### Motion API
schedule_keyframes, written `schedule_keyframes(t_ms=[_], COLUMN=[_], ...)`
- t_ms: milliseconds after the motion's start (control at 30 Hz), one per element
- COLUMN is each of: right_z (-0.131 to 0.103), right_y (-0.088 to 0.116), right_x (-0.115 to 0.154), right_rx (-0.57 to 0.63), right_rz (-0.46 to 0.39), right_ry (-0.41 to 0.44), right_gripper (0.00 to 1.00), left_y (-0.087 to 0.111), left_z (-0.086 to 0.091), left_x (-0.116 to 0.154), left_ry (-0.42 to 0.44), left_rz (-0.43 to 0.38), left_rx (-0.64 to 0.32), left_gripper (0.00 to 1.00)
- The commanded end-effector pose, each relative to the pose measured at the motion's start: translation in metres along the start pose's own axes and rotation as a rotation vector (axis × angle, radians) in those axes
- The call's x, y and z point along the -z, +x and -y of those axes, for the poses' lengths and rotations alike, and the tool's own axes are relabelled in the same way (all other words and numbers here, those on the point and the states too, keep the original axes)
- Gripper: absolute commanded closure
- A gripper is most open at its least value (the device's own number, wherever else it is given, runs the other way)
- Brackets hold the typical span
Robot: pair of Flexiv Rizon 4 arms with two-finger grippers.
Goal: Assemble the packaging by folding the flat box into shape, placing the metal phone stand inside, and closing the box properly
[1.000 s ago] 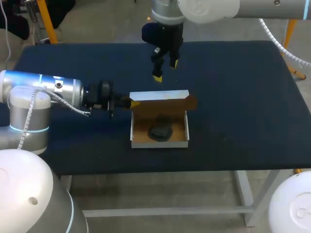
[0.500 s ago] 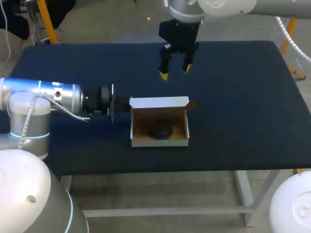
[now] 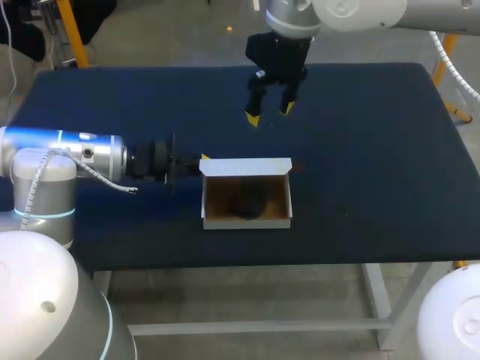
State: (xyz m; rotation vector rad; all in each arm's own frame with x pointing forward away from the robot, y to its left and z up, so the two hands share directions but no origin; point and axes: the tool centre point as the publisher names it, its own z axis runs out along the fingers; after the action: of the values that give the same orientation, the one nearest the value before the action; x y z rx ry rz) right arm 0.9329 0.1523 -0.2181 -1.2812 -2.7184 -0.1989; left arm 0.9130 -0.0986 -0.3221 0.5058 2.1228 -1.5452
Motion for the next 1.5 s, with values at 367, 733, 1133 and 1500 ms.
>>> schedule_keyframes(t_ms=[367, 733, 1133, 1500], right_z=[0.002, 0.031, 0.043, 0.051], right_y=[-0.001, -0.002, 0.002, 0.004], right_x=[-0.02, -0.032, -0.038, -0.054], right_rx=[-0.355, -0.599, -0.688, -0.781], right_rz=[-0.039, -0.135, -0.117, -0.189], right_ry=[0.19, 0.161, 0.161, 0.283], right_gripper=[0.0, 0.0, 0.0, 0.0], left_y=[0.011, 0.015, 0.019, 0.026], left_z=[-0.004, -0.006, -0.006, -0.005], left_x=[0.001, -0.001, 0.002, 0.003], left_ry=[0.0, -0.004, 0.011, 0.013], left_rz=[0.009, 0.014, 0.014, 0.024], left_rx=[-0.066, -0.098, -0.113, -0.163], left_gripper=[1.0, 1.0, 1.0, 1.0])
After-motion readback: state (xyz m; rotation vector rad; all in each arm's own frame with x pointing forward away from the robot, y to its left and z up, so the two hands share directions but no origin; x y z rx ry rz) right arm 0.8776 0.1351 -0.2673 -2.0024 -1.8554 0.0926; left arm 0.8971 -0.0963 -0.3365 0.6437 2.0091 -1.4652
